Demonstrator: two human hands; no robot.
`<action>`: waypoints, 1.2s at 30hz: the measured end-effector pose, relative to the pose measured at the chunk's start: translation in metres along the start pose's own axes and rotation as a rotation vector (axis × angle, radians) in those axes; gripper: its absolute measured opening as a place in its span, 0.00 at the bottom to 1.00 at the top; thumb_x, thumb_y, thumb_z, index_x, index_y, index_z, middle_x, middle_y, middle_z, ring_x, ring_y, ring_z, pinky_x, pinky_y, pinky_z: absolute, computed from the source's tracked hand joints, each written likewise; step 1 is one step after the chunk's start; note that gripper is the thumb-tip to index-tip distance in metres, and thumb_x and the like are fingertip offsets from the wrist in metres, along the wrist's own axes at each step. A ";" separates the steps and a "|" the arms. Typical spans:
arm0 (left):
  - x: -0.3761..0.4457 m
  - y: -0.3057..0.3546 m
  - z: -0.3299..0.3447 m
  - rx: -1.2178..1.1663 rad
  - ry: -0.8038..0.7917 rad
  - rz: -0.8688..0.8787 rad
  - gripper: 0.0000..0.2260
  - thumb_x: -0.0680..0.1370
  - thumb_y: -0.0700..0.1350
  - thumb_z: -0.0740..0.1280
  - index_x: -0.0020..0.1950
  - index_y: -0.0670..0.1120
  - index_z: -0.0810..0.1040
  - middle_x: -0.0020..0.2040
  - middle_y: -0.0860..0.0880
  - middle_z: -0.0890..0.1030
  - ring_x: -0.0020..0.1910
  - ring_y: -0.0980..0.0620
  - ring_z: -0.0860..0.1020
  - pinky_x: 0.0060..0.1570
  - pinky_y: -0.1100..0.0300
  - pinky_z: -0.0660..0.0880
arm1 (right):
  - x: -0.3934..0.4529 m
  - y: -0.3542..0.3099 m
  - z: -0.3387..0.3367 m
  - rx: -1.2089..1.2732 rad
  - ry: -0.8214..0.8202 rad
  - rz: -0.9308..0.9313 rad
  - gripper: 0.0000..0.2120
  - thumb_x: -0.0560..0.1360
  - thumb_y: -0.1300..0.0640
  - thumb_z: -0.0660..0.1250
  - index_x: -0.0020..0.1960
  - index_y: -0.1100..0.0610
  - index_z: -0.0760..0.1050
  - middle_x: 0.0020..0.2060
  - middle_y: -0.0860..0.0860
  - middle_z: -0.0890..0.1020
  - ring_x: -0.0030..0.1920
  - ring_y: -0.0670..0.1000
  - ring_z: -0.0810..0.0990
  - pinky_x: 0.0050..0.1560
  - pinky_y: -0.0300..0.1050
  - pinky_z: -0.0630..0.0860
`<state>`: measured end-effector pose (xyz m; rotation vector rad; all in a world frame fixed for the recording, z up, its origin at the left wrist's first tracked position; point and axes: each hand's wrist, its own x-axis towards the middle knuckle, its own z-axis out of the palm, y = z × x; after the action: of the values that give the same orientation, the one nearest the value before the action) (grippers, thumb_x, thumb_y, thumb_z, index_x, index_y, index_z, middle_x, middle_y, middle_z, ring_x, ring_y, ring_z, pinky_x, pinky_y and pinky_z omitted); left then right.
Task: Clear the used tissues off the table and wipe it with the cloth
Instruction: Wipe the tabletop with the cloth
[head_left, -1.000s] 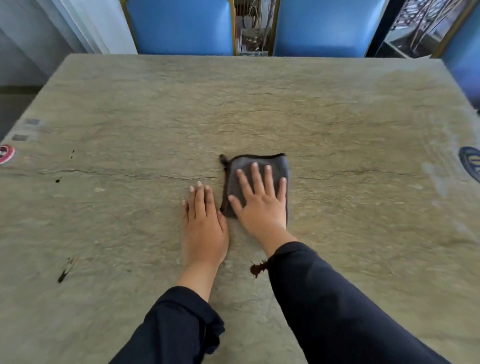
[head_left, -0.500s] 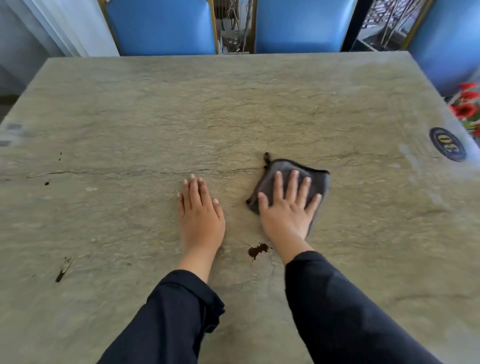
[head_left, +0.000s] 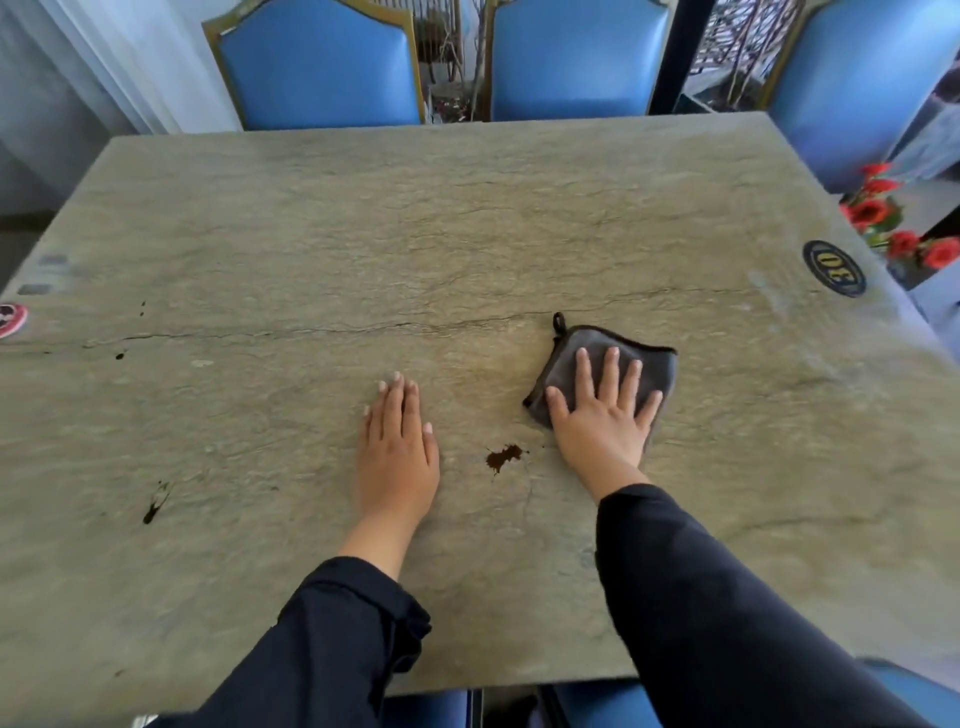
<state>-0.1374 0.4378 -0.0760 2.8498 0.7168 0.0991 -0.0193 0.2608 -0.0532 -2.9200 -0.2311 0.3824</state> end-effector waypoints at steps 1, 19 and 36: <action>0.001 0.001 -0.001 -0.024 -0.001 -0.011 0.25 0.81 0.48 0.42 0.78 0.42 0.48 0.79 0.46 0.47 0.78 0.49 0.44 0.75 0.53 0.41 | -0.005 -0.005 0.001 0.008 -0.030 -0.029 0.32 0.78 0.36 0.44 0.77 0.45 0.39 0.77 0.51 0.36 0.75 0.56 0.32 0.72 0.61 0.32; 0.018 0.148 0.014 -0.102 -0.102 0.388 0.29 0.80 0.59 0.44 0.78 0.45 0.52 0.79 0.43 0.49 0.78 0.45 0.46 0.75 0.49 0.42 | -0.031 0.100 0.009 0.192 0.262 0.065 0.27 0.79 0.61 0.50 0.78 0.53 0.52 0.78 0.50 0.49 0.77 0.52 0.39 0.76 0.50 0.36; -0.025 0.074 0.004 0.188 -0.190 0.615 0.27 0.77 0.68 0.44 0.75 0.65 0.45 0.79 0.56 0.43 0.77 0.46 0.40 0.67 0.28 0.38 | -0.033 0.097 0.006 0.175 0.269 0.067 0.27 0.79 0.63 0.52 0.77 0.56 0.55 0.78 0.53 0.52 0.77 0.55 0.42 0.76 0.52 0.39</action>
<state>-0.1250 0.3614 -0.0646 3.0935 -0.2123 -0.1553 -0.0397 0.1614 -0.0704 -2.7705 -0.0572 0.0150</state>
